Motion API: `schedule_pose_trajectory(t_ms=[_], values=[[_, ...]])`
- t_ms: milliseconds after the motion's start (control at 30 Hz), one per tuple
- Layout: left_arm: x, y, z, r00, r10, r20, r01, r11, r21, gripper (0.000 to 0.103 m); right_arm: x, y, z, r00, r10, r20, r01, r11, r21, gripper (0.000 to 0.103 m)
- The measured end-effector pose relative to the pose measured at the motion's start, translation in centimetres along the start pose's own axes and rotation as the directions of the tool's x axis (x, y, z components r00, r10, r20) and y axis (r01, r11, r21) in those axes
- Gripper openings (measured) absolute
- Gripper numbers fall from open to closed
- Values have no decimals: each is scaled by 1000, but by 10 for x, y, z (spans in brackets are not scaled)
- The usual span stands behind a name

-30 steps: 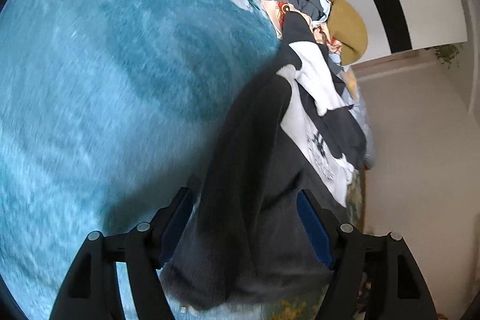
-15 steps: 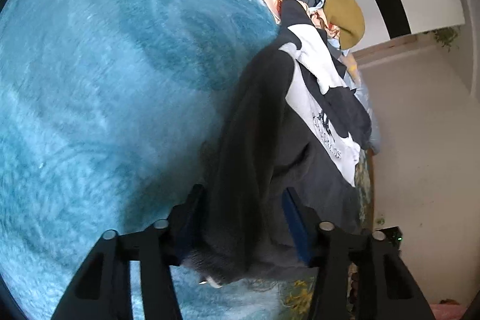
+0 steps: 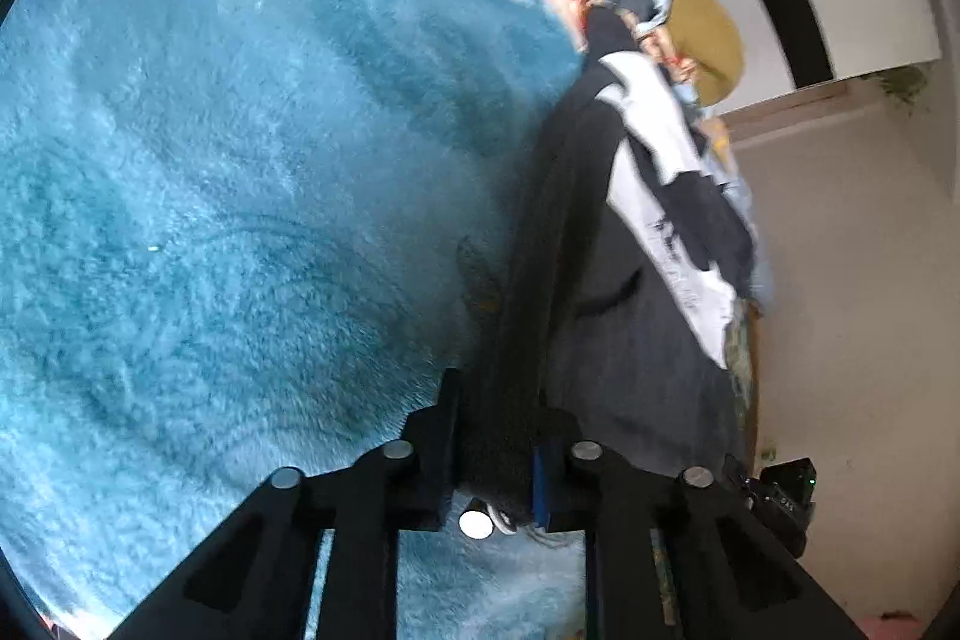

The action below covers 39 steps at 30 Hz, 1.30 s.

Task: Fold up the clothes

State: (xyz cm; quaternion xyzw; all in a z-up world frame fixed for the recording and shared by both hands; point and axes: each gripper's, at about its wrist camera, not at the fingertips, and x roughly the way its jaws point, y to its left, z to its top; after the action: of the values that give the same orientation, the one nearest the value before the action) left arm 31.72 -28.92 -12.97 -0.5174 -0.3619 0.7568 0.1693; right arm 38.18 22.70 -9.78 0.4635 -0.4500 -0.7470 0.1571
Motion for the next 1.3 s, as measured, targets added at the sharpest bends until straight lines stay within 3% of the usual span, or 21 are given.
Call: schedule_pose_trajectory(t_ms=[100, 233, 333, 500, 667, 933, 1133, 1300], values=[[-21, -3, -7, 998, -27, 63, 26, 999, 22, 15, -8, 9, -4, 1000, 31, -5, -31, 999, -37, 9], [-44, -5, -15, 996, -46, 80, 44, 999, 22, 14, -19, 22, -16, 999, 47, -13, -48, 996, -74, 8], [-77, -11, -30, 993, -69, 92, 64, 996, 62, 14, -35, 37, -31, 991, 132, -30, -134, 987, -87, 8], [-106, -8, -22, 982, -150, 111, 153, 988, -17, 14, -56, 62, -46, 975, 217, -56, -223, 966, -131, 8], [-97, -42, 25, 970, -203, 130, 211, 976, -49, 15, -51, 73, -7, 942, 337, -5, -335, 936, -106, 8], [-62, -121, 132, 970, -193, 145, 190, 981, 34, 15, -47, 81, 89, 905, 414, 98, -407, 909, -90, 8], [-3, -138, 202, 983, -114, 144, 116, 993, -5, 15, -15, 61, 159, 912, 379, 156, -387, 922, 24, 9], [53, -107, 231, 987, -112, 119, 130, 980, -151, 15, 22, 31, 192, 935, 312, 169, -336, 932, 136, 9]])
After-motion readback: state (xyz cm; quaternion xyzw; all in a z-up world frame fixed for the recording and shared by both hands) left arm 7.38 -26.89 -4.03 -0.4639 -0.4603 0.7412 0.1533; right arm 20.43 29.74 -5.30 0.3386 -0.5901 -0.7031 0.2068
